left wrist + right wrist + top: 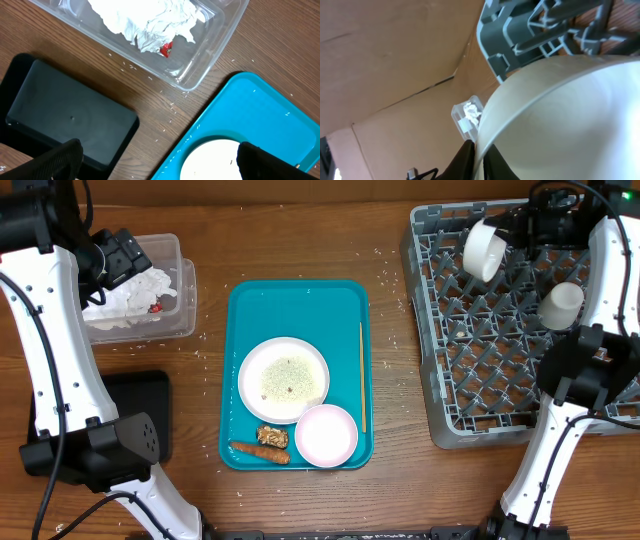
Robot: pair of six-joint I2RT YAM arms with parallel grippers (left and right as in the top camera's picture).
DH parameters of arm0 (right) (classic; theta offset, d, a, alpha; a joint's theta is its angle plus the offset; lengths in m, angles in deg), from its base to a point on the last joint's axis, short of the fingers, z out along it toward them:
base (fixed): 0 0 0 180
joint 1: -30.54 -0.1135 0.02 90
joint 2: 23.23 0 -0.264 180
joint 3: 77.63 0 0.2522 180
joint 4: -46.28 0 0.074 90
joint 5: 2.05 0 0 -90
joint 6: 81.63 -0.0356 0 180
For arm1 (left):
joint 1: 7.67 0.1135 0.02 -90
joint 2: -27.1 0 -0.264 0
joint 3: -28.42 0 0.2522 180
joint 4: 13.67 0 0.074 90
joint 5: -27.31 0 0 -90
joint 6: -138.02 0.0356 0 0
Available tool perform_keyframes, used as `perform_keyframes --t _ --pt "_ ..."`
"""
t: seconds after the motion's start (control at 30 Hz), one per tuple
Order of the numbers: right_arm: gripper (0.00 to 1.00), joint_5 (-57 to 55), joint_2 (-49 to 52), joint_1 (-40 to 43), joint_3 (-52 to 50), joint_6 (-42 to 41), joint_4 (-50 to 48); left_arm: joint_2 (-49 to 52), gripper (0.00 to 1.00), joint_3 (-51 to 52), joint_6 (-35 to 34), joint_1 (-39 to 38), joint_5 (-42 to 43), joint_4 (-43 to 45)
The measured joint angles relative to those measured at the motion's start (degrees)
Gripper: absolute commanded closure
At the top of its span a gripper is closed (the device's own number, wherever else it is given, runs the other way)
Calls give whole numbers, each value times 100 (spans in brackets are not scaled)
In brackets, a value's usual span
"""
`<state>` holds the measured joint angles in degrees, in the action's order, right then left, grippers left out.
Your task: Sort waste into correct bins and load items into the dishwasher
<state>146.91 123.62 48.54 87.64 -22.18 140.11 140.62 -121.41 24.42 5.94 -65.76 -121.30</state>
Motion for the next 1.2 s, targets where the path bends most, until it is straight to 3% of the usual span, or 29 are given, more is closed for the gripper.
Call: perform_keyframes --t 0.47,0.7,0.83,1.03,1.2 --pt "87 -144 0 232 0 173 28 0 0 0 0 0 0 4" --pt "85 -706 -173 494 13 208 625 0 0 0 0 0 0 4" --pt "80 -1499 -411 774 13 254 1091 0 0 0 0 0 0 59" --pt "63 -2330 -828 1049 13 343 1279 0 0 2 0 0 0 212" --pt "61 -2793 -1486 1029 13 363 1438 0 0 2 0 0 0 173"
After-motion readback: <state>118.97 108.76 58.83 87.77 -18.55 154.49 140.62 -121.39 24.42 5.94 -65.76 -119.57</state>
